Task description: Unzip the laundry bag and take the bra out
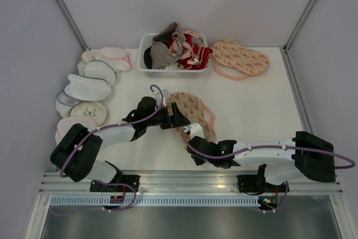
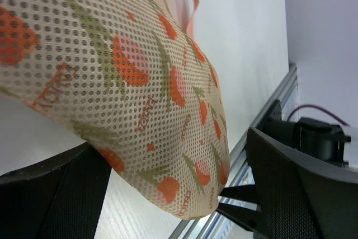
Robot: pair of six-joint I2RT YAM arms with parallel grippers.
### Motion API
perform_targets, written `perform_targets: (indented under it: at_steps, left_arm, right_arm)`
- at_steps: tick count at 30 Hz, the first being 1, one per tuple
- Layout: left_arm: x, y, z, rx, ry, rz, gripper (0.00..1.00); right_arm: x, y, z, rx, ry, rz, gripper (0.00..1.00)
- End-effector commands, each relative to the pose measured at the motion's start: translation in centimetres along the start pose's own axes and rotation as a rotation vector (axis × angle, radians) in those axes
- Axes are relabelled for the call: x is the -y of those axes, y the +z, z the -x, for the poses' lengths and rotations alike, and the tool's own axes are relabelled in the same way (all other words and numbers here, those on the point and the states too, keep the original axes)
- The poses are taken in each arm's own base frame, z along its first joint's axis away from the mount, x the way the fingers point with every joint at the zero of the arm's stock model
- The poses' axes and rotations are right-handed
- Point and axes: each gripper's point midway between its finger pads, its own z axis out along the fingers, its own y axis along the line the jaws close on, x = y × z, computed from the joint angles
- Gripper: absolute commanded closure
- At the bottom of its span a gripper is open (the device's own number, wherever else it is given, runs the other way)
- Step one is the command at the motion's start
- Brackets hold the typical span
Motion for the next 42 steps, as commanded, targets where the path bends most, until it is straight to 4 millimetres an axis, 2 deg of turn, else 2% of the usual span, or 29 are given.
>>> perform_targets:
  at_steps: [1, 3, 5, 7, 8, 11, 14, 18, 23, 24, 25, 27, 28, 29, 30, 31, 32, 35, 36, 38, 39, 40, 41, 42]
  left_arm:
    - [-0.4, -1.2, 1.7, 0.085, -0.060, 0.094, 0.00]
    - [-0.5, -2.6, 1.3, 0.110, -0.088, 0.118, 0.00]
    - [-0.9, -3.8, -0.1, 0.108, -0.142, 0.147, 0.00]
    - [-1.1, -4.4, -1.1, 0.098, -0.179, 0.154, 0.00]
    - [-2.0, -4.7, -2.7, 0.069, -0.205, 0.183, 0.01]
    - [-2.5, -5.7, -4.6, 0.073, -0.287, 0.178, 0.00]
    - [-2.8, -6.0, -6.3, 0.065, -0.335, 0.158, 0.00]
    - [-1.1, -6.2, -6.7, 0.071, -0.374, 0.099, 0.01]
    - [-0.8, -5.9, -5.2, 0.153, -0.410, 0.085, 0.02]
    - [0.1, -5.5, -4.3, 0.173, -0.419, 0.043, 0.08]
    - [0.5, -5.5, -4.0, 0.179, -0.413, 0.024, 0.09]
    - [0.8, -4.8, -3.8, 0.168, -0.406, 0.017, 0.27]
    - [1.5, -4.7, -3.4, 0.168, -0.391, -0.021, 0.37]
    - [1.6, -4.5, -3.4, 0.164, -0.389, -0.026, 0.58]
    - [1.2, -4.2, -3.7, 0.153, -0.395, -0.013, 0.71]
    - [1.3, -4.1, -3.7, 0.150, -0.394, -0.018, 0.91]
    - [1.1, -4.0, -3.7, 0.147, -0.396, -0.013, 0.98]
    - [0.7, -4.0, -3.9, 0.149, -0.392, 0.004, 0.98]
    - [0.6, -4.0, -3.7, 0.161, -0.380, 0.010, 0.98]
    - [0.3, -4.2, -3.6, 0.166, -0.372, 0.033, 0.98]
    - [0.1, -4.3, -3.5, 0.177, -0.355, 0.045, 0.98]
    - [0.3, -4.4, -3.1, 0.187, -0.344, 0.047, 0.98]
    - [0.2, -4.5, -3.1, 0.191, -0.336, 0.055, 0.98]
    - [0.0, -4.6, -3.1, 0.190, -0.322, 0.067, 0.98]
  right_arm:
    - [-1.8, 0.7, 3.0, 0.085, 0.024, 0.018, 1.00]
    - [-2.1, 1.0, 3.8, 0.112, 0.037, 0.023, 1.00]
    - [-2.7, 1.0, 5.0, 0.155, 0.061, 0.053, 1.00]
    - [-3.6, 0.7, 6.3, 0.205, 0.086, 0.096, 1.00]
    - [-3.6, 0.4, 6.4, 0.213, 0.089, 0.110, 1.00]
    - [-5.7, -0.7, 8.7, 0.307, 0.133, 0.247, 1.00]
    - [-5.6, -0.3, 9.0, 0.305, 0.146, 0.252, 1.00]
    - [-6.2, 0.5, 9.2, 0.293, 0.162, 0.282, 1.00]
    - [-8.4, 0.8, 8.8, 0.250, 0.138, 0.380, 0.99]
    - [-8.7, 0.9, 8.5, 0.229, 0.130, 0.396, 1.00]
    - [-8.7, 0.9, 8.5, 0.227, 0.128, 0.396, 1.00]
    - [-8.7, 0.9, 8.2, 0.218, 0.125, 0.396, 1.00]
    - [-8.6, 0.8, 8.2, 0.219, 0.126, 0.395, 1.00]
    - [-8.4, 0.7, 8.3, 0.226, 0.128, 0.387, 0.99]
    - [-8.3, 0.7, 8.2, 0.224, 0.128, 0.384, 1.00]
    - [-8.1, 0.5, 8.2, 0.226, 0.126, 0.377, 1.00]
    - [-7.9, 0.5, 8.2, 0.228, 0.126, 0.367, 1.00]
    - [-7.2, 0.4, 8.1, 0.217, 0.122, 0.330, 0.99]
    - [-6.2, 0.7, 7.4, 0.191, 0.115, 0.278, 1.00]
    - [-5.3, 0.6, 7.6, 0.173, 0.111, 0.212, 1.00]
    - [-3.6, 0.8, 5.6, 0.088, 0.086, 0.127, 1.00]
    - [-3.3, 0.8, 5.9, 0.072, 0.079, 0.086, 1.00]
    - [-2.7, 0.7, 5.2, 0.035, 0.068, 0.056, 1.00]
    - [-1.6, 0.5, 3.6, -0.035, 0.047, 0.005, 1.00]
